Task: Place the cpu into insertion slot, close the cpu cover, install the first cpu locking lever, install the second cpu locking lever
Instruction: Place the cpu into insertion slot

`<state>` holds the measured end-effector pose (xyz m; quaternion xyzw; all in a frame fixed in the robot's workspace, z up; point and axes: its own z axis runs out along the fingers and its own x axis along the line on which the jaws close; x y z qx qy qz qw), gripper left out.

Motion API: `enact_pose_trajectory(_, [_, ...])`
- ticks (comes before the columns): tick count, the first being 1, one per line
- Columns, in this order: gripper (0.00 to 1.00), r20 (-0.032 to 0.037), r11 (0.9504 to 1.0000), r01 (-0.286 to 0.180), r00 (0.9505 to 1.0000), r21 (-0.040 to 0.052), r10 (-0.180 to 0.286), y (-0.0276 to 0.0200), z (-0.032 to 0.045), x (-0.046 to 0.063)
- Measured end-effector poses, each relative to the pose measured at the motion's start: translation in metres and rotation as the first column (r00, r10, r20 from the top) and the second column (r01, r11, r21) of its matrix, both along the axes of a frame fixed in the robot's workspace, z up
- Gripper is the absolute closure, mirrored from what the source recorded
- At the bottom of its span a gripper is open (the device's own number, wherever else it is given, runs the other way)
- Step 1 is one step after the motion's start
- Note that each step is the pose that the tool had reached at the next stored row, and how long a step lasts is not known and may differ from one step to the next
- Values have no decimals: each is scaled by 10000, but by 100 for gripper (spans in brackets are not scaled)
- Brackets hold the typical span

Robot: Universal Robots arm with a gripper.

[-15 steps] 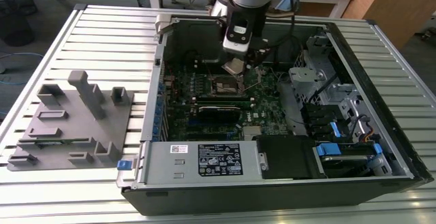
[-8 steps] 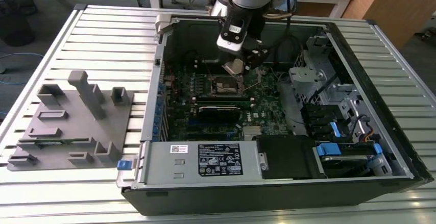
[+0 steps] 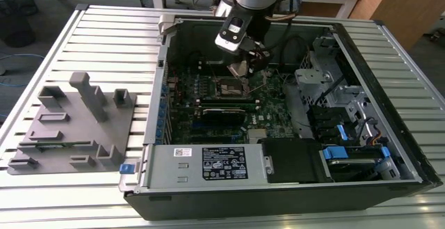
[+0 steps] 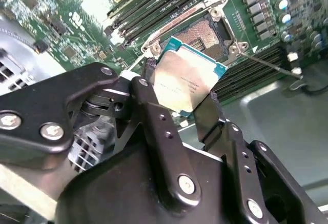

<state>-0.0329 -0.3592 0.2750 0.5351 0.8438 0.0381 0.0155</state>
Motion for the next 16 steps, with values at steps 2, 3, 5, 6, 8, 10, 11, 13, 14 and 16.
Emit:
enact_pose_trajectory(2, [46,0,9993,376,9993,0,-376,0,-4,0])
enact_pose_trajectory(3, [46,0,9985,556,9985,0,-556,0,-6,0])
enact_pose_trajectory(5, [46,0,9958,915,9958,0,-915,0,-10,0])
enact_pose_trajectory(6, [46,0,9941,1087,9941,0,-1087,0,-11,0])
enact_pose_trajectory(8, [46,0,9893,1462,9893,0,-1462,0,-15,0])
enact_pose_trajectory(10, [46,0,9834,1816,9834,0,-1816,0,-18,0])
enact_pose_trajectory(11, [46,0,9800,1992,9800,0,-1992,0,-19,0])
enact_pose_trajectory(13, [46,0,9722,2343,9722,2,-2343,0,-22,0])
enact_pose_trajectory(14, [46,0,9678,2518,9678,2,-2518,0,-23,0])
enact_pose_trajectory(16, [46,0,9578,2875,9578,1,-2875,0,-25,0])
